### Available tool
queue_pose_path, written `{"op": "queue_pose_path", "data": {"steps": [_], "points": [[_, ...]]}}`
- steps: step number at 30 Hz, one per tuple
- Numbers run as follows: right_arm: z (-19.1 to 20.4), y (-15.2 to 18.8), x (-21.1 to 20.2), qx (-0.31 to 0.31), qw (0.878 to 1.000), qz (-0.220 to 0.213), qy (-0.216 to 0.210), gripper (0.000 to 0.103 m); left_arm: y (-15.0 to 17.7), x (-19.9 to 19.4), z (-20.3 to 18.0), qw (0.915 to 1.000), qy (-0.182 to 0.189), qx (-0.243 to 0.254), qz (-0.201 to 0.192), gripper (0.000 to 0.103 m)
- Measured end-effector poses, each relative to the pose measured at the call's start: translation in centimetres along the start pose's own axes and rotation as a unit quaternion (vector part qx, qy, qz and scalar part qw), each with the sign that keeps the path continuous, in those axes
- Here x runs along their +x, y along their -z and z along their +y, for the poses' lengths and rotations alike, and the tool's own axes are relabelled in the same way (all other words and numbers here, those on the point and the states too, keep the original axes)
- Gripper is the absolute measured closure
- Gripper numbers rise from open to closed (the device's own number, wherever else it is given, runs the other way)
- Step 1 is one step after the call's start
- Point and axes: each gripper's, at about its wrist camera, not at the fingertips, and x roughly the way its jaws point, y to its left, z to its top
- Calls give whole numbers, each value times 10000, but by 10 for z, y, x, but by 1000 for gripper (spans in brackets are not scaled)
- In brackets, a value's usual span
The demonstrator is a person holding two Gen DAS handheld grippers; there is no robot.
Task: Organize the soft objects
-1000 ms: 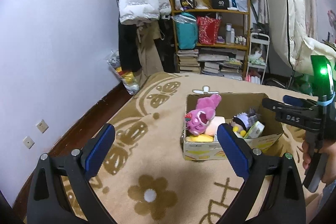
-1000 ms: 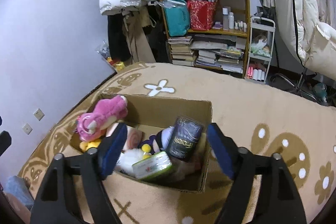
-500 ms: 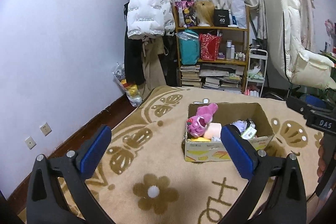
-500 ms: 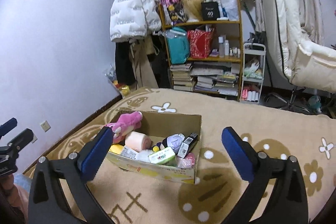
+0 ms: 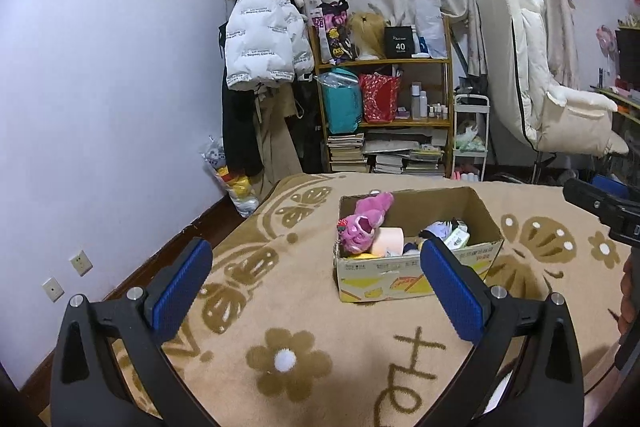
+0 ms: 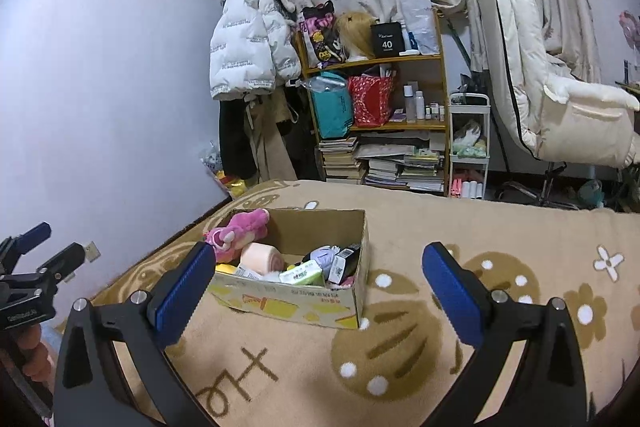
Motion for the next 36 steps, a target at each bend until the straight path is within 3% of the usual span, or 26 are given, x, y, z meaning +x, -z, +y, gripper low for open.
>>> {"op": "queue_pose_path", "data": {"steps": [13,25,36], "points": [[-3,20,-3,-4,10000,31,12,0,11,7,-1,9996,-16,-229,191,0],[-13,30,1,164,9996,169,149,0,14,24,-11,9981,165,-1,592,0],[-15,29,1,182,9996,172,150,0,15,29,-18,9973,153,169,700,0]]}}
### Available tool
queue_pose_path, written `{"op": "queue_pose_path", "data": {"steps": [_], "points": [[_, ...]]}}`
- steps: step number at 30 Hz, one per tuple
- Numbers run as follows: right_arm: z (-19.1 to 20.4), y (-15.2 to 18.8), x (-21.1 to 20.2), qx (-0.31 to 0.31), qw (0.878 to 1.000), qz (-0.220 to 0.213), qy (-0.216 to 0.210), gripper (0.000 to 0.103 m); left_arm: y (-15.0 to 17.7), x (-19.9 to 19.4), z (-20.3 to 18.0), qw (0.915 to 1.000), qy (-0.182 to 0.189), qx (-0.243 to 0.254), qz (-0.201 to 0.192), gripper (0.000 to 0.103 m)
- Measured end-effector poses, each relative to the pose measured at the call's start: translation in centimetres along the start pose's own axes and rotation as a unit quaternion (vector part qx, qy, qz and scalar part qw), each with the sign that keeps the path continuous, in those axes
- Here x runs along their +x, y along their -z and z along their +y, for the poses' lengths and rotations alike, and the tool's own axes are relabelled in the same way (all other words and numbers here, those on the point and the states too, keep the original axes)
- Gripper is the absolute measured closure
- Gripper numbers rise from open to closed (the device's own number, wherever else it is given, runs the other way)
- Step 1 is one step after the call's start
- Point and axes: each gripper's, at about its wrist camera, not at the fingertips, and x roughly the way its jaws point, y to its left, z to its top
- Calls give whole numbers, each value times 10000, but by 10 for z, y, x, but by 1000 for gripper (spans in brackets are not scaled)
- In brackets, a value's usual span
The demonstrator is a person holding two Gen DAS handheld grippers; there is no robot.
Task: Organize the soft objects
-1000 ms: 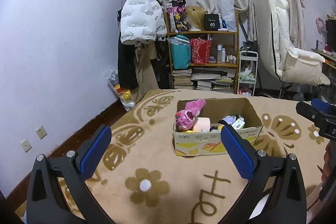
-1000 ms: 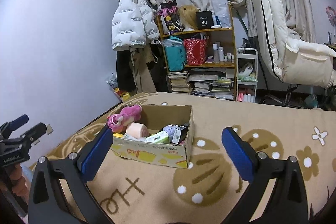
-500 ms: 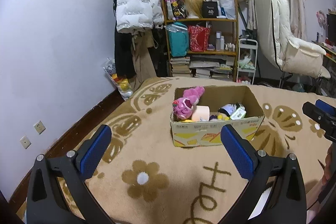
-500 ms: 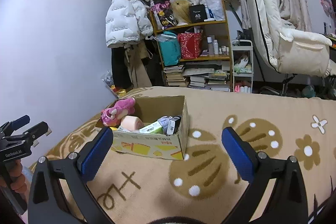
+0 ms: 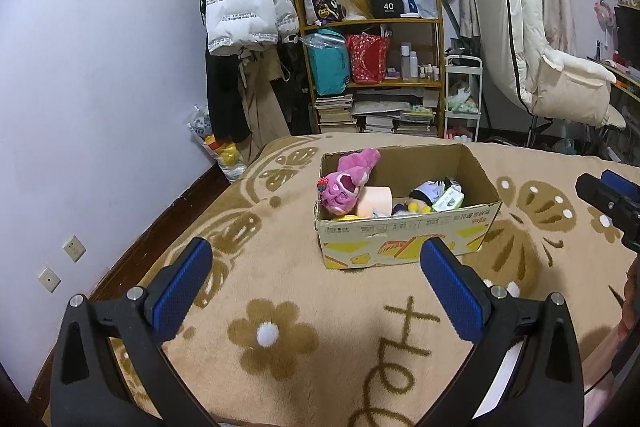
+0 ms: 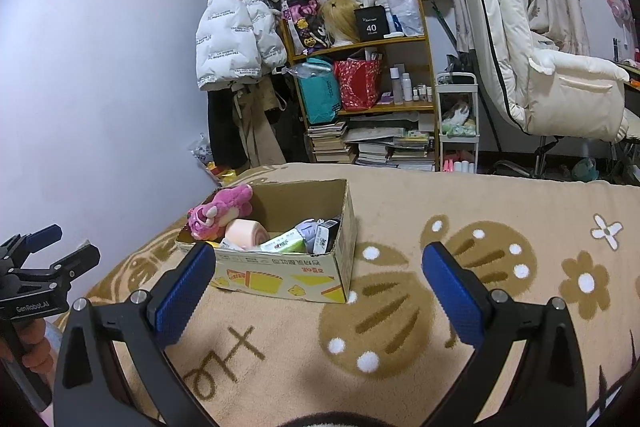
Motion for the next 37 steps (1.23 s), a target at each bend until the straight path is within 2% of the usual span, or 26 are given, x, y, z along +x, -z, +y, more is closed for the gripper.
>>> {"op": "queue_pose_path", "data": {"steps": [37], "points": [[0,2,2,29,10000,11,35,0,2,4,0,10000,-21,8,37,0]]}}
